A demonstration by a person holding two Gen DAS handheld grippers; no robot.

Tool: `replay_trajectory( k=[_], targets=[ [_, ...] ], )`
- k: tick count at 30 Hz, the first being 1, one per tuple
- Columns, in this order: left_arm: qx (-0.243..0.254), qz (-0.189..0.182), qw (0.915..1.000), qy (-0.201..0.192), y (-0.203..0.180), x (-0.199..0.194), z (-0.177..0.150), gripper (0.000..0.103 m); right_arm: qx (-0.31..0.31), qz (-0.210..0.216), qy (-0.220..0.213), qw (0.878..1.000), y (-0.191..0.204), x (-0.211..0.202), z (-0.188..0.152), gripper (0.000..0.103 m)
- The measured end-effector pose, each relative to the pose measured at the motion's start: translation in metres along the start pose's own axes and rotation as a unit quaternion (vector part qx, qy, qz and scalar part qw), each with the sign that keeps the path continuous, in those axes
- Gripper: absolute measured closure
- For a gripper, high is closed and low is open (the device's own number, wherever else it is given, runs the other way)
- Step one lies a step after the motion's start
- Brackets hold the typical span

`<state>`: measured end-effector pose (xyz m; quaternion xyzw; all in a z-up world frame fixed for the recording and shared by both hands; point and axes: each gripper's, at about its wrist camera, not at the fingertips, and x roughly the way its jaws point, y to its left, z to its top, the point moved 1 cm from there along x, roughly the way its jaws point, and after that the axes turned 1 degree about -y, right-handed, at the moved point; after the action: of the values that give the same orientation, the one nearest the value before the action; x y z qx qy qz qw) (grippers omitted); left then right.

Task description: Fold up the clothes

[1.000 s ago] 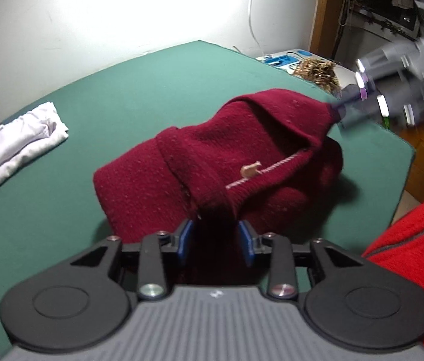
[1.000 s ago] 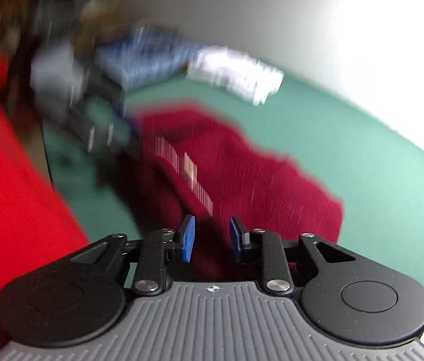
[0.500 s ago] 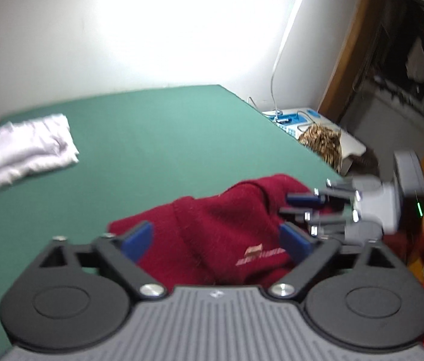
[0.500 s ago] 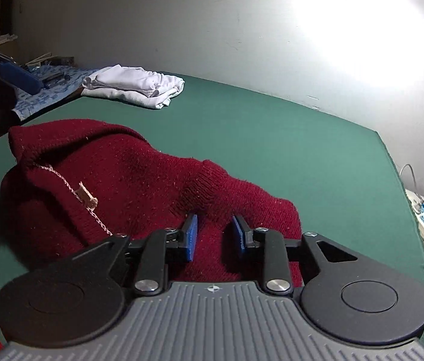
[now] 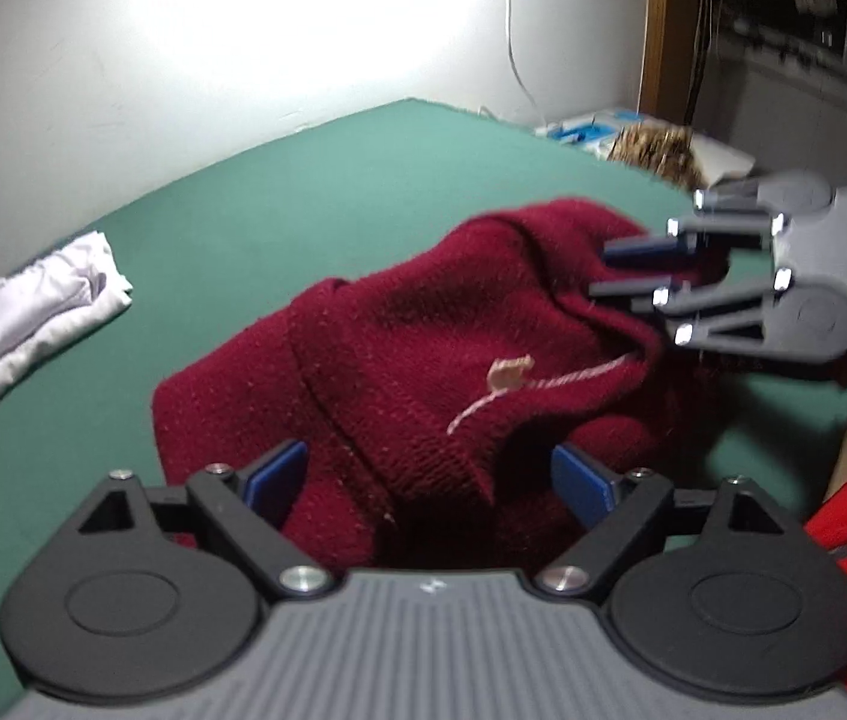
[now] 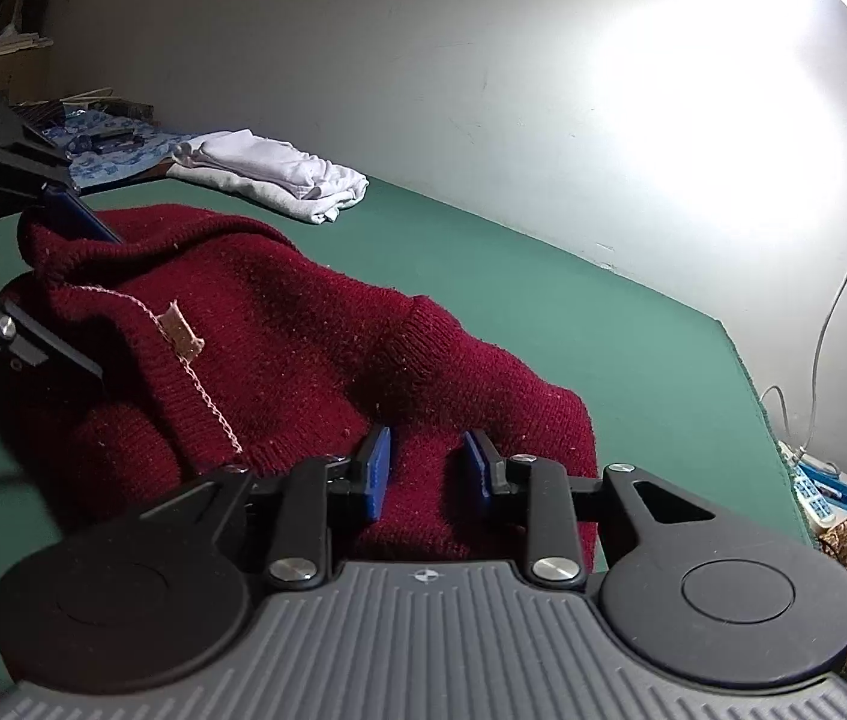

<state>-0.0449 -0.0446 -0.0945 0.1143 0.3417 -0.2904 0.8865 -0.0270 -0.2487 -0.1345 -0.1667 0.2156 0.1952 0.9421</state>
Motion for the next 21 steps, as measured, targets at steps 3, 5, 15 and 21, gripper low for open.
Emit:
replay_trajectory(
  k=[3, 5, 15, 21],
  targets=[
    [-0.02, -0.014, 0.9997, -0.003, 0.001, 0.0, -0.01, 0.015, 0.014, -0.004, -0.002, 1.0, 0.004, -0.003, -0.01, 0.072],
    [0.011, 0.015, 0.9998, -0.009, -0.011, 0.008, -0.019, 0.015, -0.008, -0.009, -0.007, 1.0, 0.01, -0.005, -0.017, 0.072],
    [-0.105, 0.015, 0.9926, -0.059, 0.036, -0.021, 0.015, 0.015, 0.112, 0.065, 0.014, 0.991, -0.051, -0.016, 0.022, 0.04],
    [-0.231, 0.038, 0.972, -0.026, 0.116, 0.003, 0.001, 0.015, 0.348, 0.121, 0.057, 0.928, -0.138, -0.006, 0.018, 0.027]
  ],
)
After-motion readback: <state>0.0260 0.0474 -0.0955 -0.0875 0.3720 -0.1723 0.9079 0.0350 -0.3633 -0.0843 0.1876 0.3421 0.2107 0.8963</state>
